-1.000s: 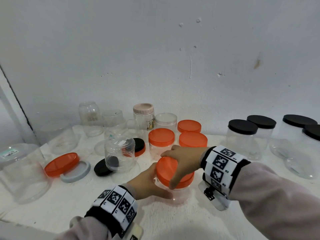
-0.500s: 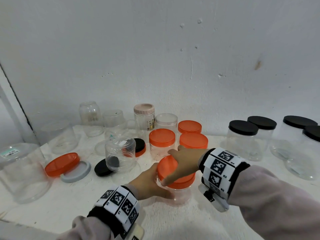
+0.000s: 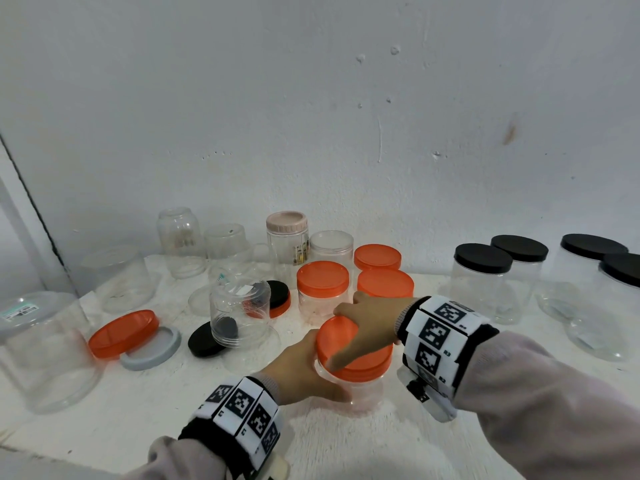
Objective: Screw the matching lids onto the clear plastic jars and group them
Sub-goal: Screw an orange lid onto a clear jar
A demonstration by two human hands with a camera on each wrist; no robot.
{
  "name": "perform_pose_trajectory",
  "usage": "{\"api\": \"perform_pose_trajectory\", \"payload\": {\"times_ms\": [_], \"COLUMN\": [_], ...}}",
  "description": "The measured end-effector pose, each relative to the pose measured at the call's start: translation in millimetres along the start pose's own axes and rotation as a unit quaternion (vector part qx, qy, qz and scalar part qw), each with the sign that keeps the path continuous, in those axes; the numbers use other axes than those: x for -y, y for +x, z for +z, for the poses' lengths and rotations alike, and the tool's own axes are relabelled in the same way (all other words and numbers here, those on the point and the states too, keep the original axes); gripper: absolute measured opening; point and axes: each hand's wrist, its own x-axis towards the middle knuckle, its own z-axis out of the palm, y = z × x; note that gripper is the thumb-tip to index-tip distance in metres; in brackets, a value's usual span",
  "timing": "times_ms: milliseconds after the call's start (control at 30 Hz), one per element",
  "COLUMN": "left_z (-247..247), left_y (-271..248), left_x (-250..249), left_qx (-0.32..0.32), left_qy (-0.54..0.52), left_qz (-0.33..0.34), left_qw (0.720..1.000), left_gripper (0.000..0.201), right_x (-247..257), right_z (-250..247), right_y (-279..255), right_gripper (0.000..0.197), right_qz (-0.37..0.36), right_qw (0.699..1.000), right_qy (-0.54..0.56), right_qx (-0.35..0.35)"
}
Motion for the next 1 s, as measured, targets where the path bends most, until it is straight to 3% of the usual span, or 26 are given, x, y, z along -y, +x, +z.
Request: {"api": "perform_pose_trajectory", "payload": {"times_ms": [200, 500, 733, 1000], "left_z": [1, 0, 1, 1], "left_y": [1, 2, 1, 1], "left_x": [1, 0, -1, -1], "left_qx": [-0.002, -0.005, -0.006, -0.005], "left_qy": [-0.003, 0.020, 0.018, 0.009], "left_qz": [-0.001, -0.005, -0.002, -0.002], "left_qw": [1.000, 1.000, 1.000, 1.000], "left_gripper": [0.107, 0.104, 0.105, 0.102], "right_x": [1, 1, 1, 0], "right_z": [-7, 3, -7, -2], "right_y": [1, 6, 0, 2], "right_gripper": [0.102, 0.109, 0.097, 0.104], "right_qz": [-0.044, 0.021, -0.043, 0.019], "right_qw": [0.998, 1.000, 0.999, 1.000], "right_qy": [0.002, -0.006, 0.011, -0.021], "right_qx": [0.038, -0.007, 0.026, -0.006]}}
